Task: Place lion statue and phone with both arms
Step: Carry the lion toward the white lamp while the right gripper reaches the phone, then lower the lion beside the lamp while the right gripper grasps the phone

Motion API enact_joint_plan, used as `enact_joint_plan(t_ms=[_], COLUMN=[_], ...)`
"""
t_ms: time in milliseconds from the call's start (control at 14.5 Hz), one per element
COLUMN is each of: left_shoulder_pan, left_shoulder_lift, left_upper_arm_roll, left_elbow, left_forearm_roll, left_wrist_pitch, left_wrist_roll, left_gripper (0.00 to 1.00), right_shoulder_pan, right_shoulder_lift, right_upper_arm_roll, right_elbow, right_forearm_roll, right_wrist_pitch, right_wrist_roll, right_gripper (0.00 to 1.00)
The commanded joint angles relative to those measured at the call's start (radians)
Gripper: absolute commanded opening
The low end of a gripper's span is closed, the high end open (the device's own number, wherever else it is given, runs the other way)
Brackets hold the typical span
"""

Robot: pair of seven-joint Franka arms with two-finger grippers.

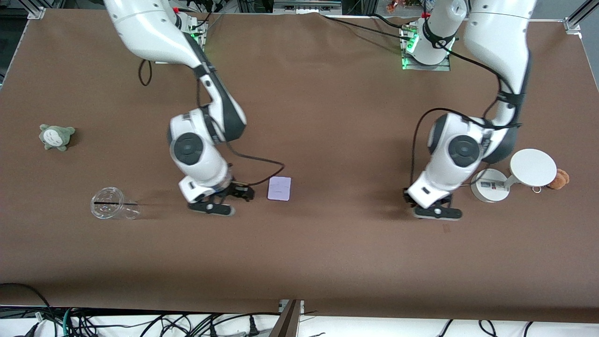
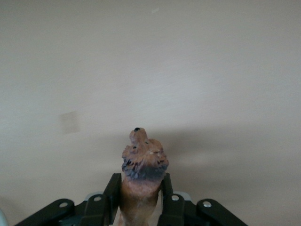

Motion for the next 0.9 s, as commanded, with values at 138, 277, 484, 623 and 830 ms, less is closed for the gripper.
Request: enact_joint_plan(t_ms=[138,277,484,623,830], left_shoulder_pan=[0.176,0.191,0.191,0.191,0.198], left_shoulder_lift=[-0.023,-0.017,-0.014,-0.014,-0.014], left_upper_arm_roll=[-0.120,-0.120,-0.120,-0.120,-0.120], left_elbow=[-0.127,-0.174,-0.177,-0.177,-0.175], left_forearm_roll=[0.017,0.017,0.017,0.017,0.017], left_wrist_pitch=[0.133,0.208,0.209,0.209,0.209], left_wrist_roll=[0.081,0.081,0.081,0.081,0.083], left_gripper=[0.00,0.00,0.00,0.00,0.00], right_shoulder_pan=[0.052,0.083,0.121,0.138,0.145], right_shoulder_lift=[0.059,0.085,0.138,0.158,0.163], right_upper_arm_roll=[-0.014,-0.015,-0.015,-0.015,-0.015], right_elbow=[0.067,0.079,0.108,0.108,0.110], right_forearm_roll=[-0.002,-0.004,-0.038,-0.038,-0.038], right_wrist_pitch=[0.017,0.049,0.065,0.092,0.099], right_wrist_roll=[0.081,0.113,0.116,0.116,0.116], right_gripper=[1.00,1.00,1.00,1.00,1.00])
